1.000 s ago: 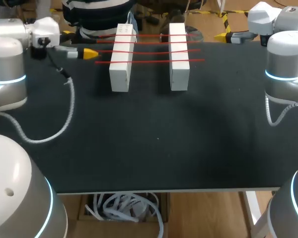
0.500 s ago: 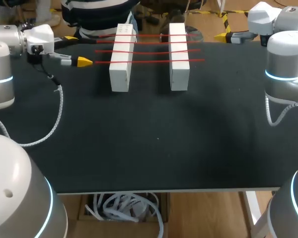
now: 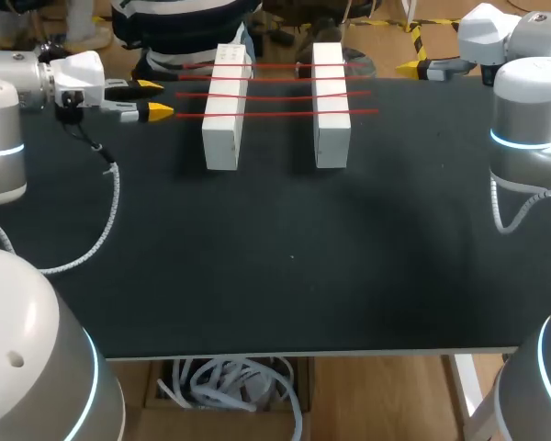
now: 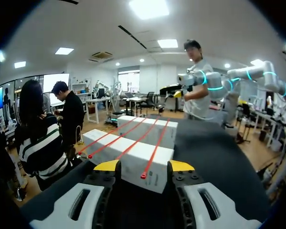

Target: Grab the tape and strap the tape.

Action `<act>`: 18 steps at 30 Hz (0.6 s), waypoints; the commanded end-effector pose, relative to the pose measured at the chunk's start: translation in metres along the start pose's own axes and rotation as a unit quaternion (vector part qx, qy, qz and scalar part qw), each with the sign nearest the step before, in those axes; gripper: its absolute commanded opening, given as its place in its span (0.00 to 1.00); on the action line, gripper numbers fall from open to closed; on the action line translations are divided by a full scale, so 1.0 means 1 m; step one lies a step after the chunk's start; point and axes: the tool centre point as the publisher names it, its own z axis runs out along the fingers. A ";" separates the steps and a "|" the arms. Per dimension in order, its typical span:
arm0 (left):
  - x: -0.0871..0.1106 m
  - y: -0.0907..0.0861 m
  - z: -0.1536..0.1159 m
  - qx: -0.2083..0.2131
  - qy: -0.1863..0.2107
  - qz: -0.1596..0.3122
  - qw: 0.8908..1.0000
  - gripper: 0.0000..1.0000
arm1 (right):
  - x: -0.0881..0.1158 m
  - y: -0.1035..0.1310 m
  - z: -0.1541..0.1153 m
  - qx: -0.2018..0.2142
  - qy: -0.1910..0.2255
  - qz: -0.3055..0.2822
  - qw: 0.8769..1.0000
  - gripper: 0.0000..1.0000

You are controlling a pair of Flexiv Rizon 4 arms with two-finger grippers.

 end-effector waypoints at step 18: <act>-0.003 0.020 0.022 0.016 0.056 -0.010 0.998 0.40 | 0.000 0.000 0.000 0.001 0.000 0.000 1.000 1.00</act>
